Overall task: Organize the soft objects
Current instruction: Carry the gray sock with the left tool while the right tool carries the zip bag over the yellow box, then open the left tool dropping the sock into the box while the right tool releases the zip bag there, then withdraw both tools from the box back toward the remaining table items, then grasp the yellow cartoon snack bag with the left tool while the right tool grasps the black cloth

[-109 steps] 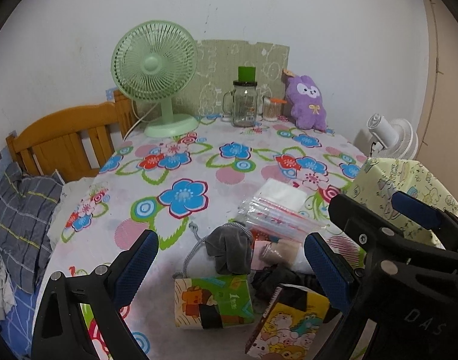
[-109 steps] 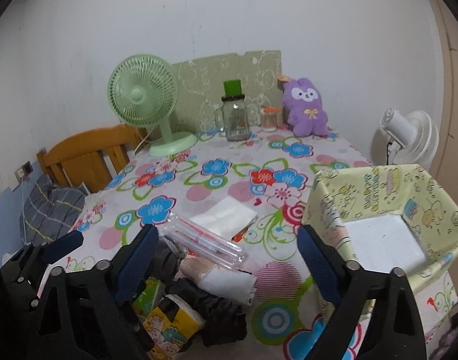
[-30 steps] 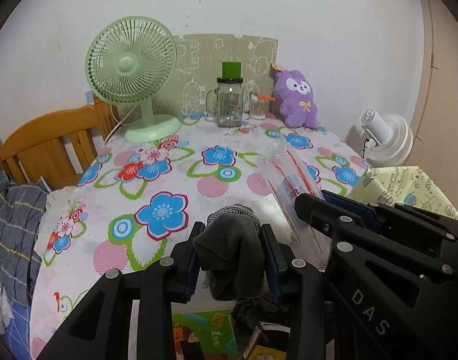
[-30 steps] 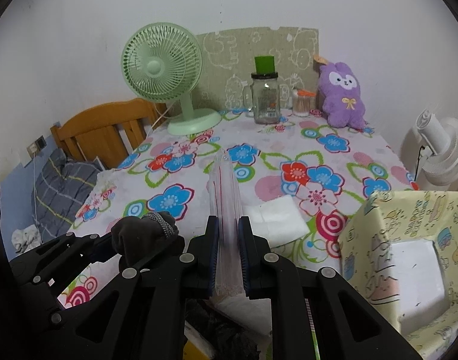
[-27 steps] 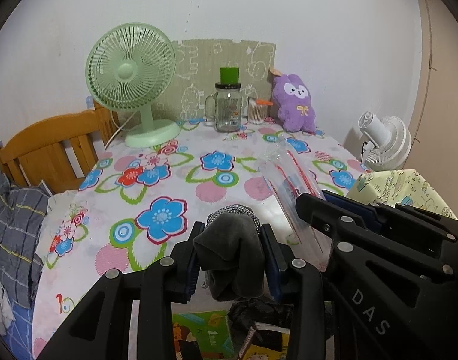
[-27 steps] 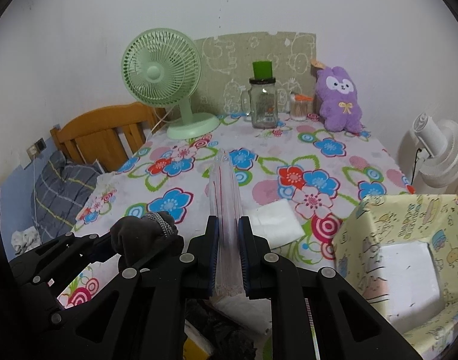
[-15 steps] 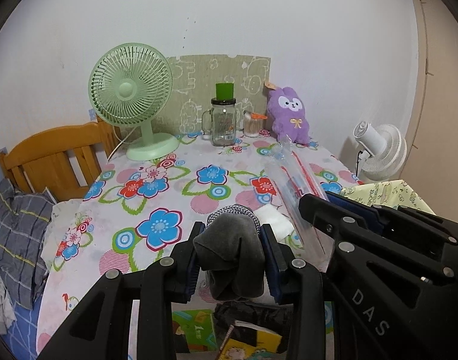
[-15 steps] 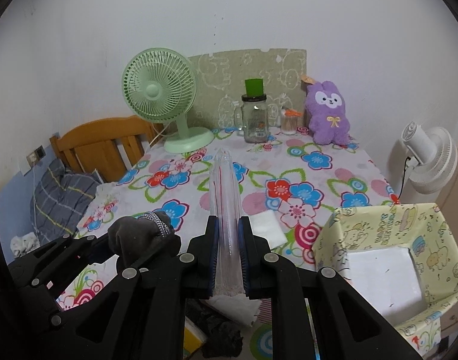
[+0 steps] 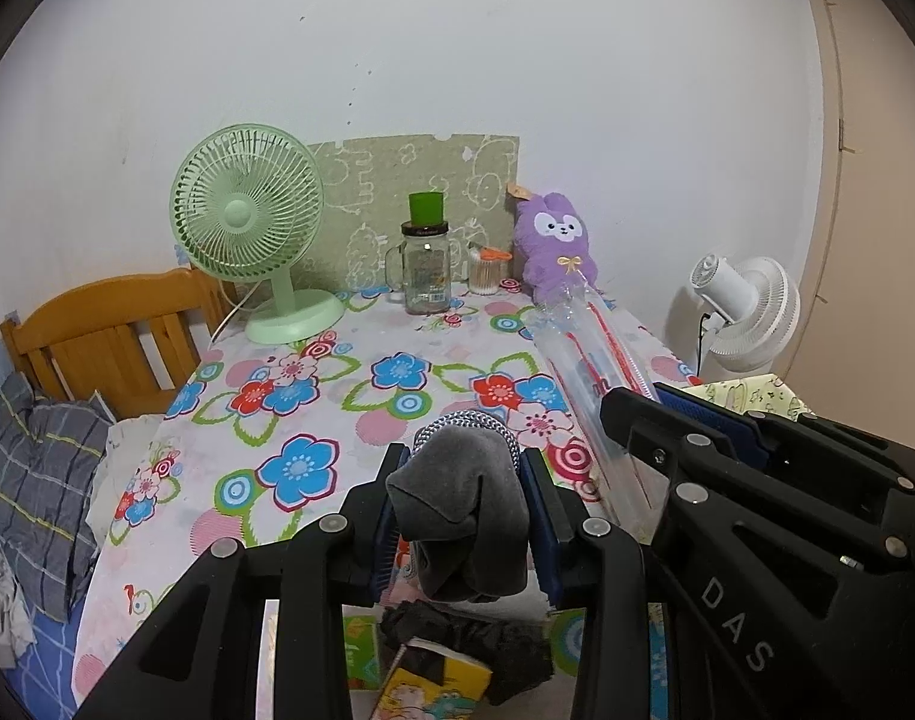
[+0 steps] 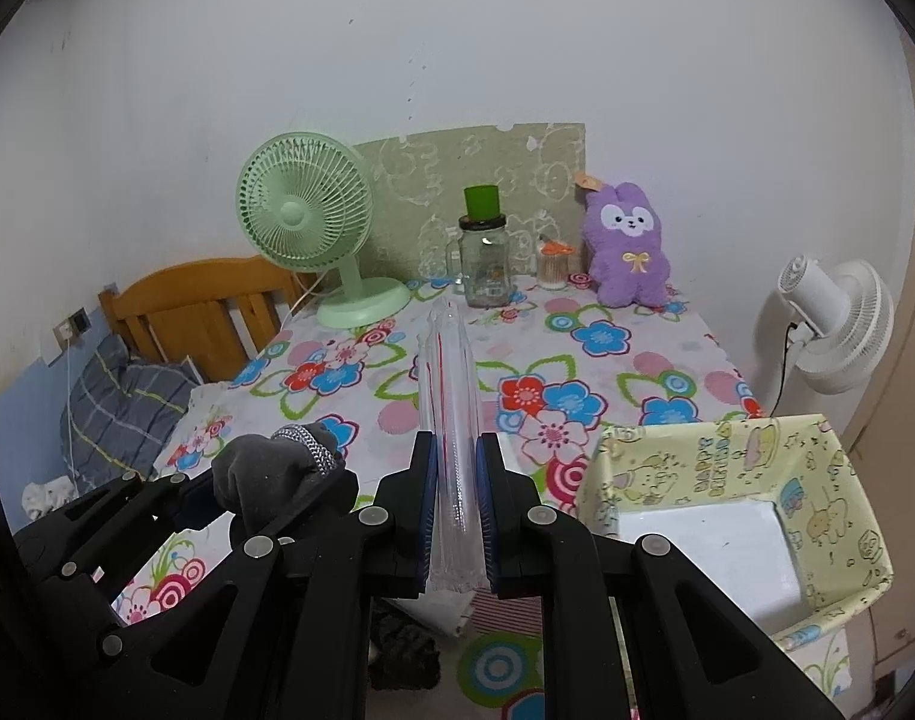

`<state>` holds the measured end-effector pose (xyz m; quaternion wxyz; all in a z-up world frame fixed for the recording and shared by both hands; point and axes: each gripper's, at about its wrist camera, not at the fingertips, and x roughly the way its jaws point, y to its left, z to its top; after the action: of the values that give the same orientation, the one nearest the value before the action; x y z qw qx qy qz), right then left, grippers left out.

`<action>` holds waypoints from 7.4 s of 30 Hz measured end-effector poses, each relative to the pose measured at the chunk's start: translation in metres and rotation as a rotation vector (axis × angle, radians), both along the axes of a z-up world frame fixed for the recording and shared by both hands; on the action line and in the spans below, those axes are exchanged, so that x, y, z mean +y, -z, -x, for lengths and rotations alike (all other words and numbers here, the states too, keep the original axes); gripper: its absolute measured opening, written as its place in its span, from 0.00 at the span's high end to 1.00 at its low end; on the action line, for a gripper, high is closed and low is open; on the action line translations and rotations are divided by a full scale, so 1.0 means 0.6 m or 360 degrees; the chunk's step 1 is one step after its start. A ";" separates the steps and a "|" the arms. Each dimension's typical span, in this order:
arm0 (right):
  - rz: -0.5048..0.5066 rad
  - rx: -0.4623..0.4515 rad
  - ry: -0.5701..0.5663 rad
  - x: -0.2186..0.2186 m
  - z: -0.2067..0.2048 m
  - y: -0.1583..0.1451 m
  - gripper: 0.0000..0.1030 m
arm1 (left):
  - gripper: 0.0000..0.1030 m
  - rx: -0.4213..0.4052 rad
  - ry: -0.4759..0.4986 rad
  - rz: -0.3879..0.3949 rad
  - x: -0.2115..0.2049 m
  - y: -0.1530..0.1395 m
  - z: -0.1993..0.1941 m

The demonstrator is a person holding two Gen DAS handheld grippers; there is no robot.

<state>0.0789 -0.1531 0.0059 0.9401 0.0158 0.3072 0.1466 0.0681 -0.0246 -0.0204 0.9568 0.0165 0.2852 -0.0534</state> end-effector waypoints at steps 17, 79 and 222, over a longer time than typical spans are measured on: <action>0.0016 -0.0031 0.0051 -0.075 0.006 -0.014 0.84 | 0.64 -0.0025 0.0053 0.0024 -0.076 -0.007 0.004; 0.0000 0.0266 0.0453 -0.311 -0.075 0.120 0.84 | 0.35 0.0264 0.0346 -0.0076 -0.293 0.104 -0.087; 0.0127 0.0133 0.0102 0.065 0.070 0.192 0.18 | 0.50 0.0272 -0.0011 0.0076 0.072 0.198 0.055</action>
<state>0.0372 -0.1140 -0.1091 0.9306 -0.0058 0.3511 0.1033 0.0348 0.0186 -0.1390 0.9294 -0.0120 0.3643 -0.0582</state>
